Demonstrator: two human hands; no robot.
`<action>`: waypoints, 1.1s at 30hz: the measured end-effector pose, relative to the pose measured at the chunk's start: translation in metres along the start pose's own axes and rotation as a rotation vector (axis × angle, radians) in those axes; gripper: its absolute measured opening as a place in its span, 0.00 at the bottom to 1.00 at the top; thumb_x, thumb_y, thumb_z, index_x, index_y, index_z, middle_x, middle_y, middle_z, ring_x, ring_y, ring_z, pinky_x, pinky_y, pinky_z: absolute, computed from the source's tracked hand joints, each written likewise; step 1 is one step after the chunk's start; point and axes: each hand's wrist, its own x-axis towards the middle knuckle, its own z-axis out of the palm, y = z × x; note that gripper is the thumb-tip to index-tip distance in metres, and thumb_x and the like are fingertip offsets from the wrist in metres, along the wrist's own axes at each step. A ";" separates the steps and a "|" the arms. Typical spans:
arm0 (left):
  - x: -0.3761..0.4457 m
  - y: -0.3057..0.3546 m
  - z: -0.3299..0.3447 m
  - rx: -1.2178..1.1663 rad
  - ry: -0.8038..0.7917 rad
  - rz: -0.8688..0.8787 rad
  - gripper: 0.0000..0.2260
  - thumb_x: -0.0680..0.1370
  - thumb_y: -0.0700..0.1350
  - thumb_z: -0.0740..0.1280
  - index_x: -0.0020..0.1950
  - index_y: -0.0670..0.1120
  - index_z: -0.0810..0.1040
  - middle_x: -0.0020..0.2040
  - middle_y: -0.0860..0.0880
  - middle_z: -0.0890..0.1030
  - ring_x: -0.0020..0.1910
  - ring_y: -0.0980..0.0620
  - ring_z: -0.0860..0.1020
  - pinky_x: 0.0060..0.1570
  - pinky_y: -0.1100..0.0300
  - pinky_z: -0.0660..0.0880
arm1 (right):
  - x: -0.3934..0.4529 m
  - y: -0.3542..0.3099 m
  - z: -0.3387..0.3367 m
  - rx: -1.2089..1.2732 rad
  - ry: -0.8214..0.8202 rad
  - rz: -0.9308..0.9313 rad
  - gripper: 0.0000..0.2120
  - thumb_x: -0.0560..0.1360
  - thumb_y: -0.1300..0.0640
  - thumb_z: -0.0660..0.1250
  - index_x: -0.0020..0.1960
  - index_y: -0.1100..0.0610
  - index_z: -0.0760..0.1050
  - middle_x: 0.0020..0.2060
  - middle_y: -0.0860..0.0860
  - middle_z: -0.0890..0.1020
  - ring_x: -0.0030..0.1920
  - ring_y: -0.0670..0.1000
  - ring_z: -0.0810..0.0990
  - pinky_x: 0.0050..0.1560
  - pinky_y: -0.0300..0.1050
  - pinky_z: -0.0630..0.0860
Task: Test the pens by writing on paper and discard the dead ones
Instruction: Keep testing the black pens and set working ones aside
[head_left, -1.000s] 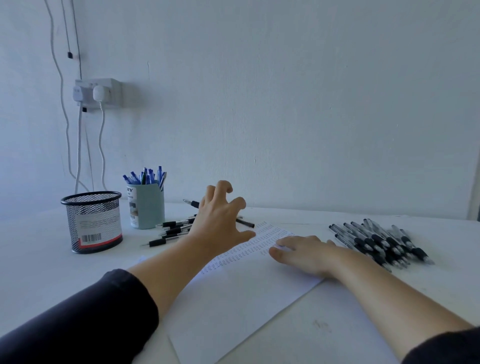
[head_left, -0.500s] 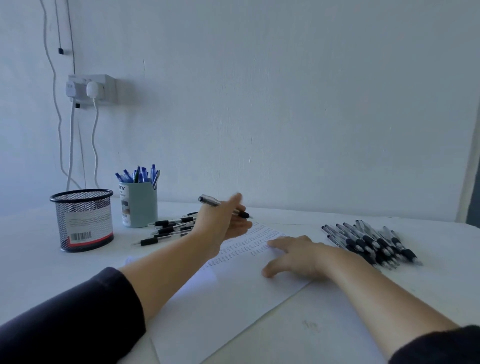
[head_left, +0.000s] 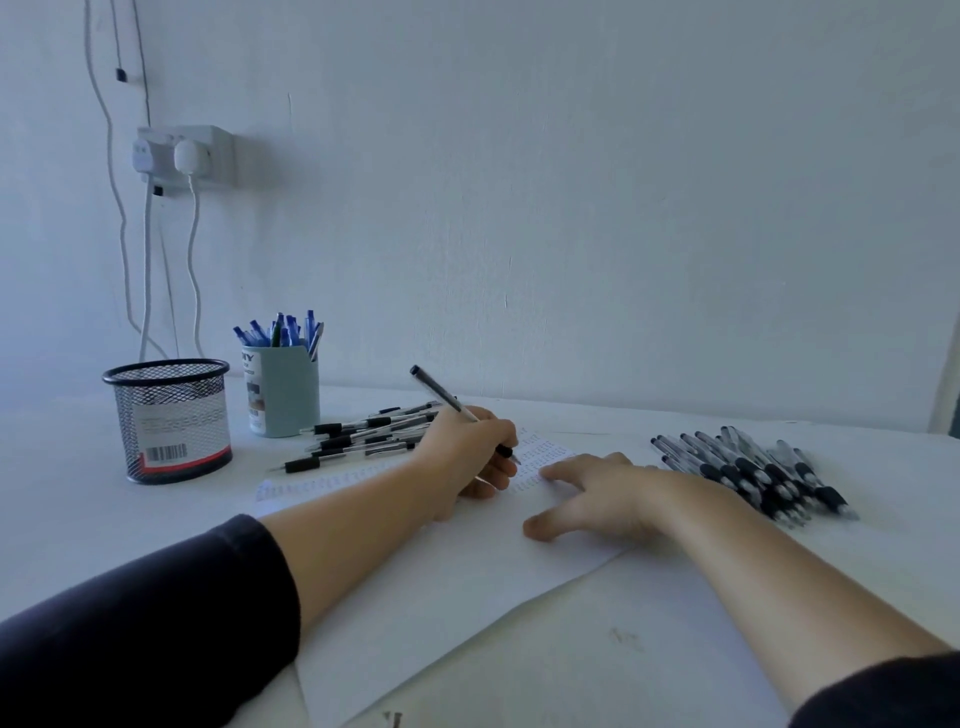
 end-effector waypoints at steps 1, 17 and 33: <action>0.002 -0.001 0.001 0.036 0.010 0.006 0.05 0.73 0.38 0.65 0.36 0.43 0.73 0.30 0.43 0.78 0.23 0.50 0.72 0.24 0.66 0.65 | 0.000 0.000 -0.001 0.000 -0.009 -0.005 0.39 0.66 0.33 0.67 0.73 0.34 0.55 0.73 0.52 0.57 0.72 0.57 0.60 0.68 0.51 0.61; 0.003 -0.009 0.007 0.337 0.194 0.085 0.05 0.68 0.39 0.64 0.31 0.44 0.74 0.21 0.49 0.75 0.18 0.55 0.65 0.23 0.70 0.62 | 0.003 0.008 -0.003 0.062 -0.059 -0.063 0.38 0.68 0.34 0.68 0.73 0.38 0.57 0.74 0.46 0.61 0.72 0.50 0.62 0.70 0.49 0.60; 0.003 -0.011 0.007 0.411 0.185 0.118 0.07 0.68 0.38 0.63 0.29 0.43 0.73 0.22 0.48 0.75 0.26 0.51 0.70 0.29 0.65 0.67 | 0.001 0.009 -0.002 0.093 -0.066 -0.071 0.37 0.70 0.36 0.68 0.74 0.39 0.56 0.75 0.44 0.59 0.73 0.49 0.60 0.69 0.47 0.58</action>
